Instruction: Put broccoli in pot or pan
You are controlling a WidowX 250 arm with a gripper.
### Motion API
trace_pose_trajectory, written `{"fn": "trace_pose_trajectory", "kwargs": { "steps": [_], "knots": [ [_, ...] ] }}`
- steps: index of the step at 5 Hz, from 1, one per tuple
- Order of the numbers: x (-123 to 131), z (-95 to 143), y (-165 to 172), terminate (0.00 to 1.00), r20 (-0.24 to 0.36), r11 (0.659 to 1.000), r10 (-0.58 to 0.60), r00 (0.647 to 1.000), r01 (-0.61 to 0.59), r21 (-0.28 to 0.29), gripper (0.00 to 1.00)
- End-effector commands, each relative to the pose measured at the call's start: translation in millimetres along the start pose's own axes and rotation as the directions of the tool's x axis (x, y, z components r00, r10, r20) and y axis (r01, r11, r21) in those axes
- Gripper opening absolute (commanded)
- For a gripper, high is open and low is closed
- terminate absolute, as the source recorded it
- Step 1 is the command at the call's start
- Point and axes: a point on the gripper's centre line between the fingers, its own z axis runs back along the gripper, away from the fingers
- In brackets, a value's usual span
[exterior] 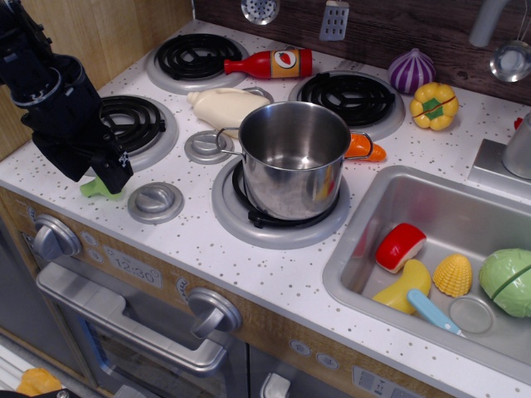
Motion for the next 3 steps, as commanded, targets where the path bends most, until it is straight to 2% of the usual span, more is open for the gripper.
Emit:
{"fn": "trace_pose_trajectory", "kwargs": {
  "steps": [1,3],
  "knots": [
    [9.1,3.2,12.0,0.0,0.025,0.998,-0.046,0.999,0.045,0.052,1.0],
    [13.4,-5.5,23.7,0.0,0.032,0.989,-0.094,0.995,0.09,0.116,1.0]
  ]
}}
